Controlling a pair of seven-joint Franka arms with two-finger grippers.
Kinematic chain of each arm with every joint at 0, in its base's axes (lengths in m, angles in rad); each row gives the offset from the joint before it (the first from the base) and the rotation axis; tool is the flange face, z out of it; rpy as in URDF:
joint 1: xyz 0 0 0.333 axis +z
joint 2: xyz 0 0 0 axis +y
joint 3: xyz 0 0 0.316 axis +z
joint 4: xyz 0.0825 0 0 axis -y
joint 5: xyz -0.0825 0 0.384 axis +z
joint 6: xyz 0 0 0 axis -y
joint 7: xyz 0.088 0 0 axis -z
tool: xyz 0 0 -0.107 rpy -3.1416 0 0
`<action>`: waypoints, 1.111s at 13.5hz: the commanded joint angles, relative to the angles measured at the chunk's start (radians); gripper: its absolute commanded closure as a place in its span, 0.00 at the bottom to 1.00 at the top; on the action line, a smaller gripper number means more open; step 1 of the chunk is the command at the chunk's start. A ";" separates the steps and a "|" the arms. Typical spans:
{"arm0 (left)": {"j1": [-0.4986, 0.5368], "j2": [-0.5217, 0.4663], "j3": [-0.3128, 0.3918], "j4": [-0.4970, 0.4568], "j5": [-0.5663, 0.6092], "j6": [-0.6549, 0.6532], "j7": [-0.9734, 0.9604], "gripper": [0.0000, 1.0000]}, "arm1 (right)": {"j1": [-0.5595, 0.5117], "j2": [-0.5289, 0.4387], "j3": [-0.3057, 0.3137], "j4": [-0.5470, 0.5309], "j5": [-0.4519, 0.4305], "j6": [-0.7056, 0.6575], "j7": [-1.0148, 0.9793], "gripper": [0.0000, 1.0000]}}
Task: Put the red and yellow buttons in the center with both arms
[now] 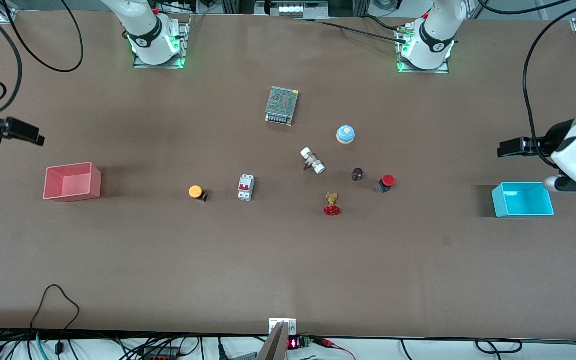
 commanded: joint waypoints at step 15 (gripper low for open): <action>-0.245 -0.359 0.298 -0.380 -0.056 0.169 0.093 0.00 | -0.015 -0.259 0.011 -0.320 -0.007 0.087 -0.035 0.00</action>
